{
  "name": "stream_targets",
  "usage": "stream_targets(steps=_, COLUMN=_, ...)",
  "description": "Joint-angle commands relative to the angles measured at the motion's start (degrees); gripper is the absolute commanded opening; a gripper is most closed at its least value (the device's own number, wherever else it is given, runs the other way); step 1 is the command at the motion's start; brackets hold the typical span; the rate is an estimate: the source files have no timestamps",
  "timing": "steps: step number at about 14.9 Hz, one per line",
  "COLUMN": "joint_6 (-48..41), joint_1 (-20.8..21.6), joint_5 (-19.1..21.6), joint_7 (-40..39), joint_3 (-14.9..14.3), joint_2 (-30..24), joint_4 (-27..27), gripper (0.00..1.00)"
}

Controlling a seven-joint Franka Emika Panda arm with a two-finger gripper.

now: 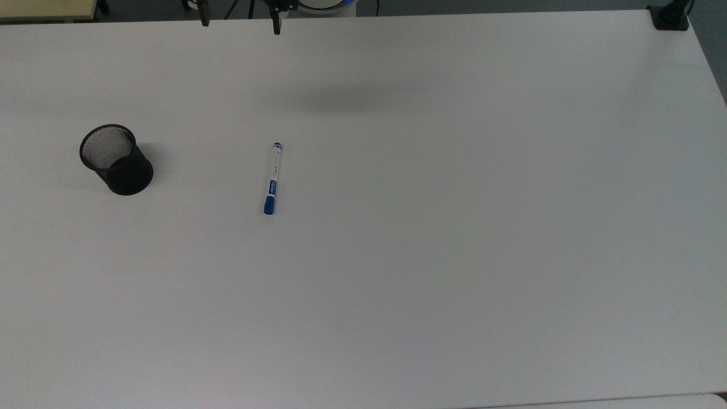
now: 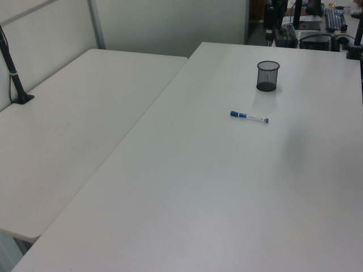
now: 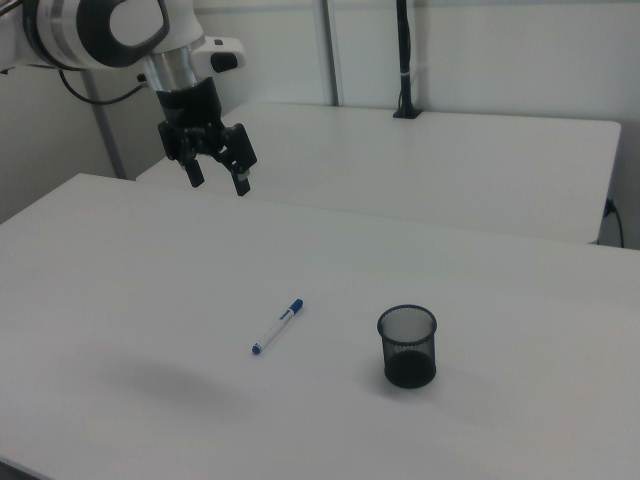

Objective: Insert the marker
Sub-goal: 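Move the gripper down over the blue-capped white marker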

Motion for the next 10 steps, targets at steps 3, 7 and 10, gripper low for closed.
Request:
stream_targets(steps=3, joint_6=-1.6, joint_1=-0.5, joint_5=-0.5, joint_7=-3.4, joint_3=-0.2, joint_2=-0.8, joint_4=-0.6, gripper=1.00)
stream_targets(steps=7, joint_6=1.9, joint_1=-2.6, joint_5=-3.2, joint_7=-15.7, joint_3=-0.2, joint_2=4.9, joint_4=-1.1, gripper=1.00)
stream_targets(steps=10, joint_6=8.0, joint_1=-3.7, joint_5=-2.8, joint_7=-14.6, joint_3=-0.2, joint_2=8.2, joint_4=-1.5, gripper=1.00)
